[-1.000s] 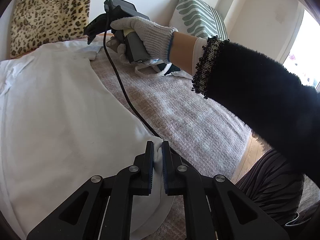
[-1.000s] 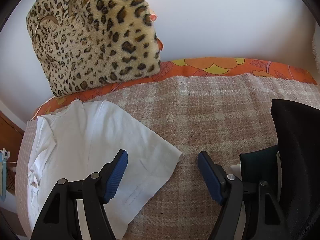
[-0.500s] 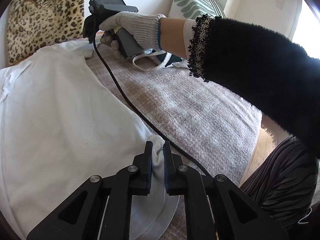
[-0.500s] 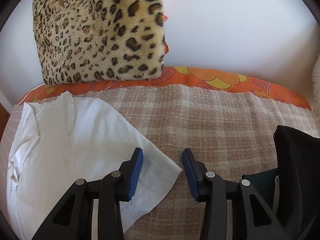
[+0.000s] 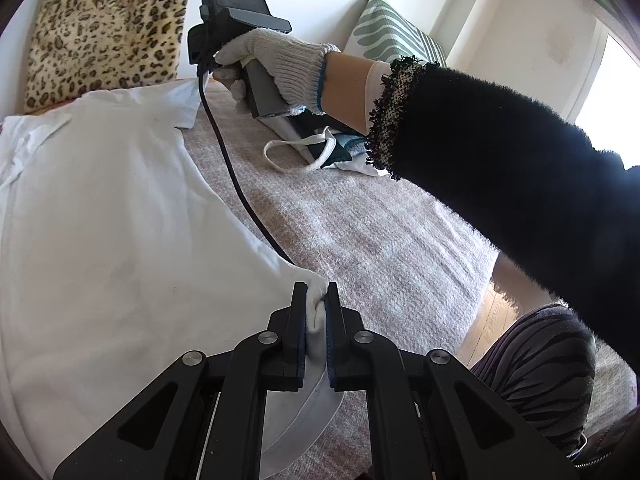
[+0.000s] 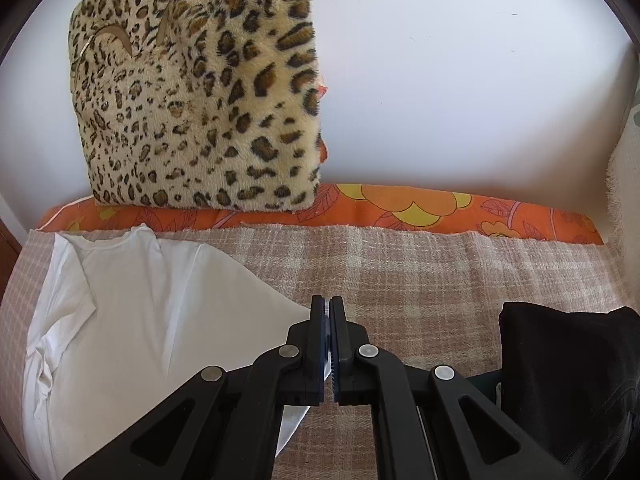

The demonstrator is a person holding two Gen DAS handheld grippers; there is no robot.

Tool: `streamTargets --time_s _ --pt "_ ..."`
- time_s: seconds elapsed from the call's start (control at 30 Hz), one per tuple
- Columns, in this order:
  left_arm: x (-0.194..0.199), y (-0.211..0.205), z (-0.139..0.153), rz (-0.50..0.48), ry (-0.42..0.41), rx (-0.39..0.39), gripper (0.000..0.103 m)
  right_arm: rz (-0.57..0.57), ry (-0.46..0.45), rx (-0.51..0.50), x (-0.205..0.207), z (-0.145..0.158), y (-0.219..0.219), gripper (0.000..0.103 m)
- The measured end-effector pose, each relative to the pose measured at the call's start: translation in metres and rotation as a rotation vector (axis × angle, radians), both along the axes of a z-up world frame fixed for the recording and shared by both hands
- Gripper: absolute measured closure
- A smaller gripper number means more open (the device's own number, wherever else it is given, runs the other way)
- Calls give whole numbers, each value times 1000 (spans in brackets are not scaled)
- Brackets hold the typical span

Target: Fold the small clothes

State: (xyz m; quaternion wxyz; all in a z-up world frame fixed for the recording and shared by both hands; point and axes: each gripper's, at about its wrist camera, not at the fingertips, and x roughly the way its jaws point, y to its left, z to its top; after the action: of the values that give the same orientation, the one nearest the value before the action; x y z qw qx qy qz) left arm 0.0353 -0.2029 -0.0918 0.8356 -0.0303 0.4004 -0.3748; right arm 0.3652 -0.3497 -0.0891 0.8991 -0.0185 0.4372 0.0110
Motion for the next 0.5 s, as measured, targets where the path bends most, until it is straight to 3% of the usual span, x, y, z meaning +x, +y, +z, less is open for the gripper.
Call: streamTargets --time_s 0.17,0.3,0.5 --pt "-6 11 15 20 -37 -45 97 -33 -75 79 -5 31 -4 103" --pt "-9 22 19 36 -46 -53 97 0 -78 -33 -9 43 19 103" --pt "-18 44 23 82 -60 -53 97 33 -111 -29 -17 67 50 103"
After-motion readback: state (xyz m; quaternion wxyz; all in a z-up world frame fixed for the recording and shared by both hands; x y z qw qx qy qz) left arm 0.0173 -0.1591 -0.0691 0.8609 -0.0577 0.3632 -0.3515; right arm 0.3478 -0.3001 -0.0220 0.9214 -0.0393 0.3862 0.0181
